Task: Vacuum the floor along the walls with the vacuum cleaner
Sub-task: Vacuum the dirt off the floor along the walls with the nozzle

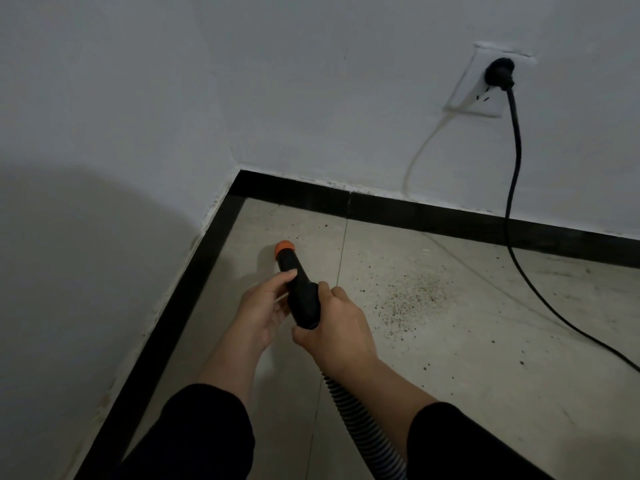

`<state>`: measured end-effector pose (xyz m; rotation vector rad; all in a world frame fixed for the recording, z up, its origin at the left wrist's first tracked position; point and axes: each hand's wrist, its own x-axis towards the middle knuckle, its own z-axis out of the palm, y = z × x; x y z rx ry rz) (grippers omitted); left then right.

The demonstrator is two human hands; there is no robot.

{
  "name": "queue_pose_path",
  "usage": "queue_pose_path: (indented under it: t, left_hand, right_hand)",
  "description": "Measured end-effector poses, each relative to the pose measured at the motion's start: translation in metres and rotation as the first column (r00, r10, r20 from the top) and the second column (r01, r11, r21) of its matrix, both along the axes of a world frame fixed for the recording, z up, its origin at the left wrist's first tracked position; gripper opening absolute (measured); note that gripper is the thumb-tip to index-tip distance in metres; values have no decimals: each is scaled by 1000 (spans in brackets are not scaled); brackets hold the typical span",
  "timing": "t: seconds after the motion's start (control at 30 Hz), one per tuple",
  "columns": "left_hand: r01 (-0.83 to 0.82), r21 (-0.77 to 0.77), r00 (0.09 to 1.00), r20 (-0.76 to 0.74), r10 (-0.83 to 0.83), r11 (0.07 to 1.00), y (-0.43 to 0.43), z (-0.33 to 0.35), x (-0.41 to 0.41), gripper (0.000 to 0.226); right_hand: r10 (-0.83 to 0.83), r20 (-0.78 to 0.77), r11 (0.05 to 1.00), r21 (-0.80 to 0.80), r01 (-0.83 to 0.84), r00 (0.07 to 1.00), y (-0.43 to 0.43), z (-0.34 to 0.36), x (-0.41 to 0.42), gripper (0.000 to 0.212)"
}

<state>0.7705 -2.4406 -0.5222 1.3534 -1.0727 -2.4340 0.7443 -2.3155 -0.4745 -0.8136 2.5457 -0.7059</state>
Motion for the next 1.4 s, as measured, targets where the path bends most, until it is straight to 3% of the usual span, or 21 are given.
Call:
queue_pose_path:
  t: [1.4]
  left_hand:
    - [137,-46,990,-18,-137,990,49,0,-51,38]
  right_hand:
    - [-192,-6,981,-6,192,981,46,-4,-30,42]
